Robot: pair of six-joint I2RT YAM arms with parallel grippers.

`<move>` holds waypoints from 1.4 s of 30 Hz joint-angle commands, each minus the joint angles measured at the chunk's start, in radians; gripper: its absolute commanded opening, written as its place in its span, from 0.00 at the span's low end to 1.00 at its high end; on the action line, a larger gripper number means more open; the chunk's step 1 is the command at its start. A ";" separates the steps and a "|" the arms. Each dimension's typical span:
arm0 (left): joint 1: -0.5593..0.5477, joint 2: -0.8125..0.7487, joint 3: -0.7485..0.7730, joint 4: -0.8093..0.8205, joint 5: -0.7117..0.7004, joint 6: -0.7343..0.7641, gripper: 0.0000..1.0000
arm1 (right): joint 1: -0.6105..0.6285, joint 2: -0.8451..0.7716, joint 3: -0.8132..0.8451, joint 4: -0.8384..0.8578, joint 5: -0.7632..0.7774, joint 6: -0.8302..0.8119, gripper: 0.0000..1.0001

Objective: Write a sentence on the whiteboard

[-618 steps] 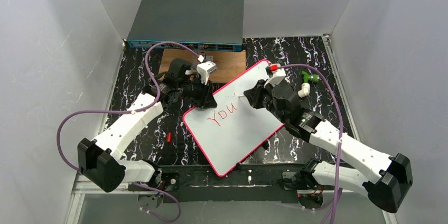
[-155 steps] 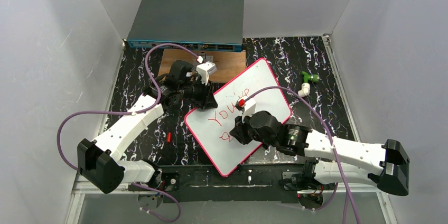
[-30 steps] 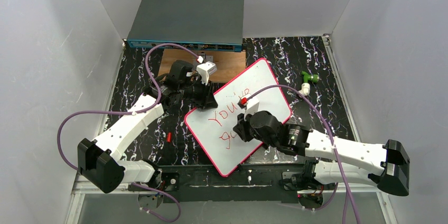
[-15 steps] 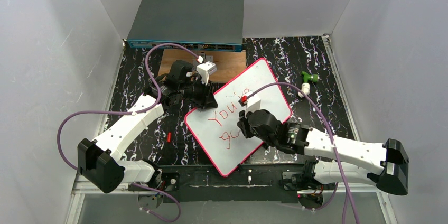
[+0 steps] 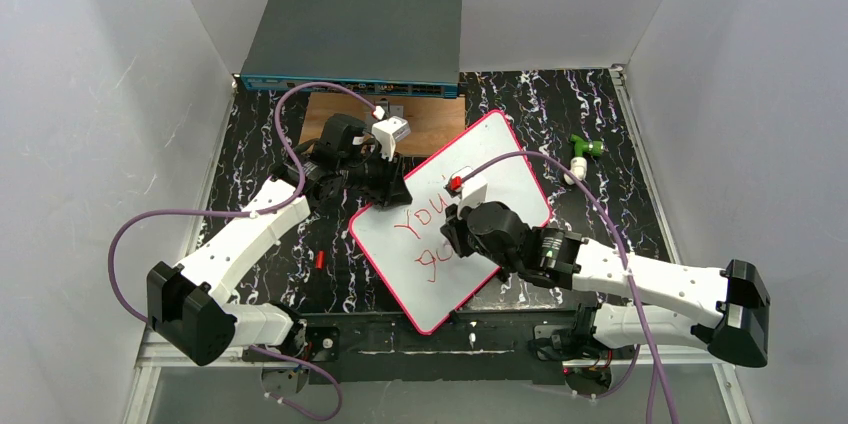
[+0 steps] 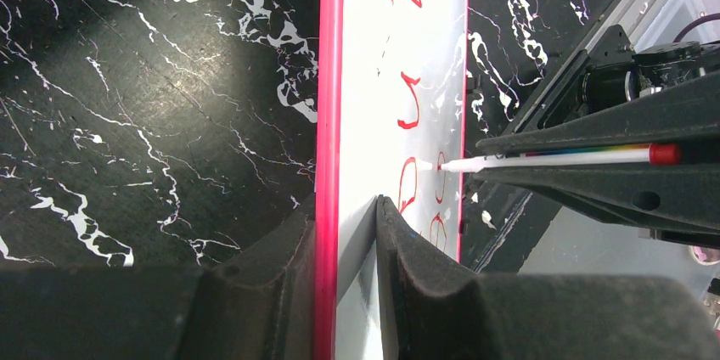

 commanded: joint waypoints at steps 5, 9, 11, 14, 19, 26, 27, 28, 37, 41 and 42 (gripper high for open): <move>0.001 -0.001 0.004 -0.050 -0.170 0.102 0.00 | -0.004 0.024 0.037 0.088 -0.074 0.012 0.01; 0.001 -0.005 0.001 -0.050 -0.170 0.103 0.00 | -0.004 0.023 0.030 0.104 -0.096 0.012 0.01; 0.001 -0.004 0.001 -0.050 -0.170 0.103 0.00 | -0.004 0.024 0.027 0.105 -0.105 0.015 0.01; 0.001 -0.005 0.002 -0.050 -0.171 0.103 0.00 | -0.004 0.021 0.026 0.106 -0.107 0.015 0.01; 0.001 -0.005 0.000 -0.050 -0.173 0.104 0.00 | -0.003 -0.010 0.031 0.063 -0.075 0.043 0.01; 0.001 0.002 0.010 -0.053 -0.171 0.108 0.00 | -0.002 -0.112 0.003 0.033 -0.027 0.097 0.01; 0.001 0.004 0.010 -0.053 -0.171 0.108 0.00 | -0.002 -0.120 -0.002 0.032 -0.015 0.099 0.01; 0.001 0.005 0.012 -0.053 -0.168 0.108 0.00 | -0.002 -0.125 -0.006 0.028 0.000 0.102 0.01; 0.001 0.012 0.010 -0.041 -0.151 0.109 0.00 | -0.015 -0.181 -0.078 0.052 0.094 0.134 0.01; 0.001 0.011 0.012 -0.048 -0.153 0.144 0.00 | -0.059 -0.197 -0.097 0.047 0.092 0.165 0.01; 0.001 0.011 0.013 -0.049 -0.152 0.146 0.00 | -0.071 -0.202 -0.104 0.052 0.082 0.173 0.01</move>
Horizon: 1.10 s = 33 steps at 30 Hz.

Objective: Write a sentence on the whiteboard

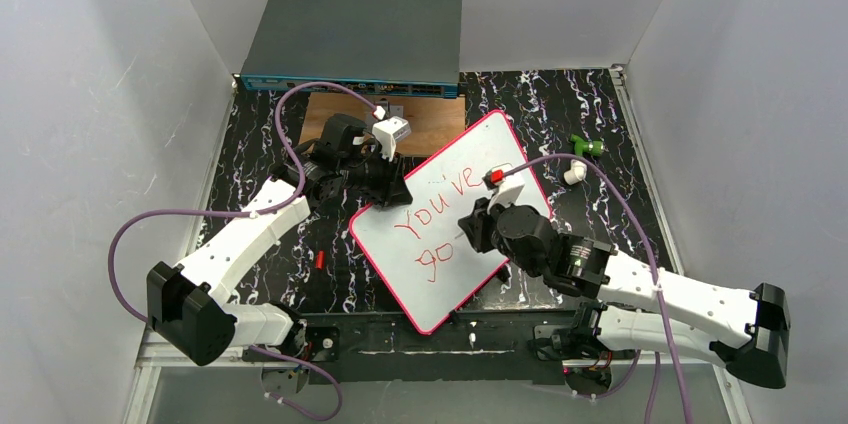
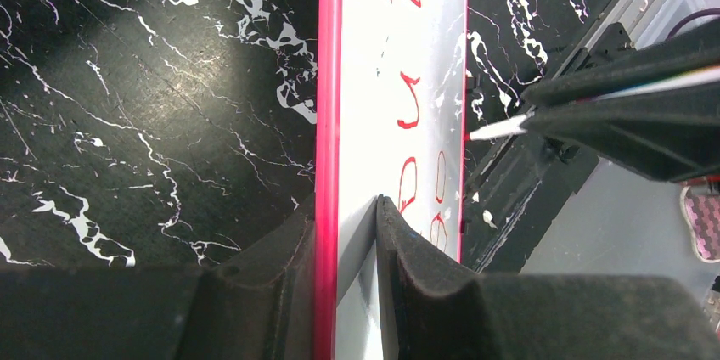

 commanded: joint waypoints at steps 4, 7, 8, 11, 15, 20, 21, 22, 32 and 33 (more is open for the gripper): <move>0.001 0.009 0.011 -0.053 -0.153 0.142 0.00 | -0.061 -0.045 -0.034 0.061 0.002 0.047 0.01; 0.001 0.008 0.010 -0.058 -0.155 0.142 0.00 | -0.066 -0.055 -0.045 0.071 -0.017 0.045 0.01; 0.001 0.006 0.010 -0.061 -0.157 0.144 0.00 | -0.067 -0.058 -0.051 0.079 -0.028 0.044 0.01; 0.001 0.000 0.004 -0.065 -0.161 0.145 0.00 | -0.068 -0.062 -0.072 0.098 -0.054 0.048 0.01; 0.001 -0.006 0.002 -0.070 -0.161 0.143 0.00 | -0.068 -0.043 -0.073 0.115 -0.084 0.036 0.01; 0.001 -0.011 0.001 -0.074 -0.165 0.145 0.00 | -0.072 -0.010 -0.059 0.130 -0.112 0.012 0.01; 0.001 -0.011 0.000 -0.074 -0.165 0.145 0.00 | -0.073 -0.004 -0.058 0.131 -0.118 0.009 0.01; 0.001 -0.012 0.000 -0.074 -0.166 0.145 0.00 | -0.075 0.000 -0.057 0.134 -0.120 0.007 0.01; 0.001 -0.018 0.001 -0.075 -0.162 0.145 0.00 | -0.096 0.022 -0.051 0.133 -0.076 0.006 0.01; 0.001 -0.017 0.000 -0.075 -0.161 0.145 0.00 | -0.098 0.022 -0.050 0.127 -0.067 0.005 0.01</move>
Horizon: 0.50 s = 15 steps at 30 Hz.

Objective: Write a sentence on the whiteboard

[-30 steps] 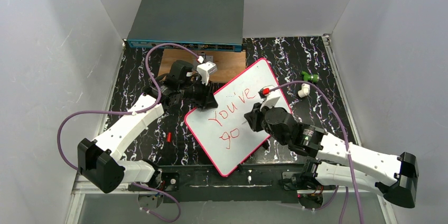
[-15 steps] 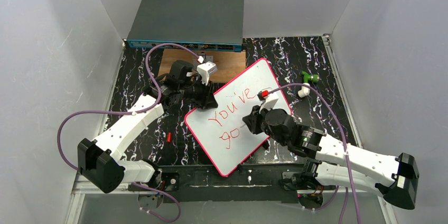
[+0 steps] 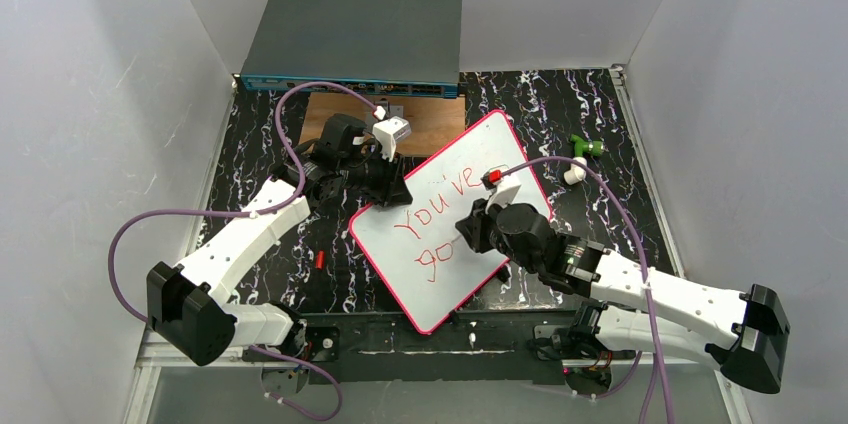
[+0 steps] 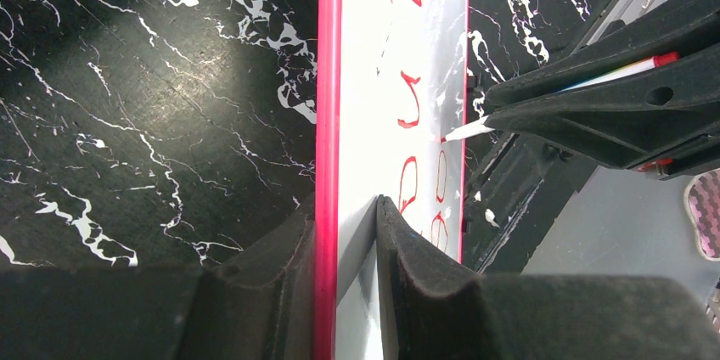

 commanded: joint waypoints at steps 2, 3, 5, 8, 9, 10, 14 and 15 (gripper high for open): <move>0.001 -0.017 0.001 -0.074 -0.164 0.133 0.00 | -0.014 0.005 0.025 0.024 0.066 -0.013 0.01; 0.001 -0.015 0.000 -0.075 -0.162 0.133 0.00 | -0.017 0.005 0.026 0.020 0.077 -0.013 0.01; 0.001 -0.018 -0.002 -0.075 -0.162 0.133 0.00 | -0.026 0.004 0.029 0.008 0.099 -0.010 0.01; 0.001 -0.020 -0.005 -0.075 -0.162 0.132 0.00 | -0.035 -0.003 0.028 -0.001 0.120 -0.011 0.01; 0.001 -0.020 -0.005 -0.075 -0.162 0.133 0.00 | -0.037 -0.007 0.028 -0.002 0.122 -0.011 0.01; 0.002 -0.019 -0.006 -0.075 -0.162 0.131 0.00 | -0.038 -0.009 0.028 -0.003 0.124 -0.012 0.01; 0.001 -0.019 -0.005 -0.075 -0.163 0.131 0.00 | -0.038 -0.028 0.041 -0.015 0.102 -0.031 0.01; 0.001 -0.020 -0.005 -0.075 -0.166 0.131 0.00 | -0.038 -0.043 0.046 -0.019 0.088 -0.045 0.01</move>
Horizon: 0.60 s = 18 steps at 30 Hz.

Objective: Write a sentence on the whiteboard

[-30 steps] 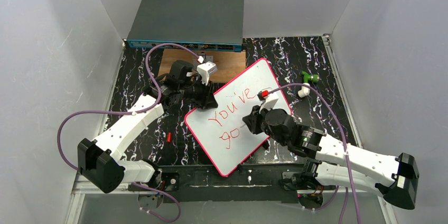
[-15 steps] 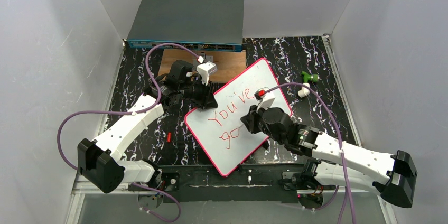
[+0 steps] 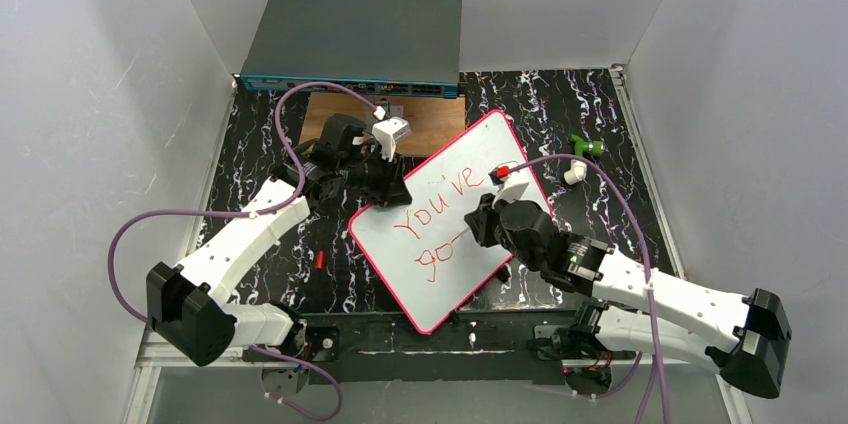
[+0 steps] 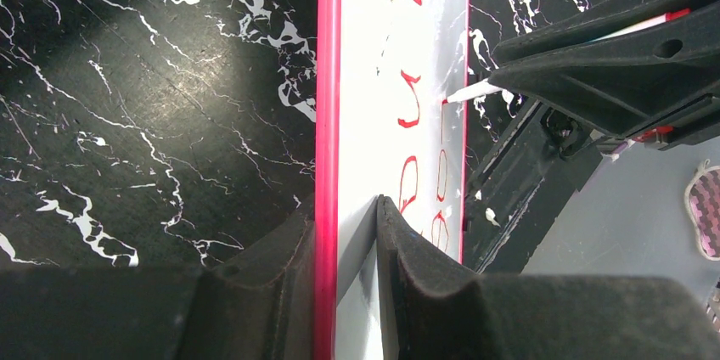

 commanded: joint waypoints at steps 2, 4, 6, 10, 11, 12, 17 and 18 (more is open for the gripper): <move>0.000 -0.017 -0.003 -0.069 -0.167 0.129 0.00 | -0.006 -0.067 0.048 0.015 -0.031 -0.074 0.01; 0.001 -0.013 0.000 -0.068 -0.168 0.129 0.00 | -0.006 -0.096 0.045 0.036 -0.069 -0.086 0.01; 0.001 -0.011 0.001 -0.065 -0.168 0.128 0.00 | -0.006 -0.114 0.035 0.071 -0.090 -0.087 0.01; 0.001 -0.007 0.000 -0.058 -0.170 0.127 0.00 | -0.005 -0.090 0.044 0.092 -0.090 -0.087 0.01; 0.001 -0.007 0.002 -0.058 -0.170 0.127 0.00 | -0.006 -0.075 0.051 0.094 -0.088 -0.089 0.01; 0.001 -0.007 0.002 -0.059 -0.170 0.126 0.00 | -0.006 -0.060 0.058 0.097 -0.088 -0.093 0.01; 0.001 -0.009 0.000 -0.058 -0.170 0.125 0.00 | -0.013 -0.001 0.086 0.150 -0.089 -0.128 0.01; 0.001 -0.010 -0.001 -0.058 -0.170 0.125 0.00 | -0.020 0.005 0.087 0.159 -0.087 -0.129 0.01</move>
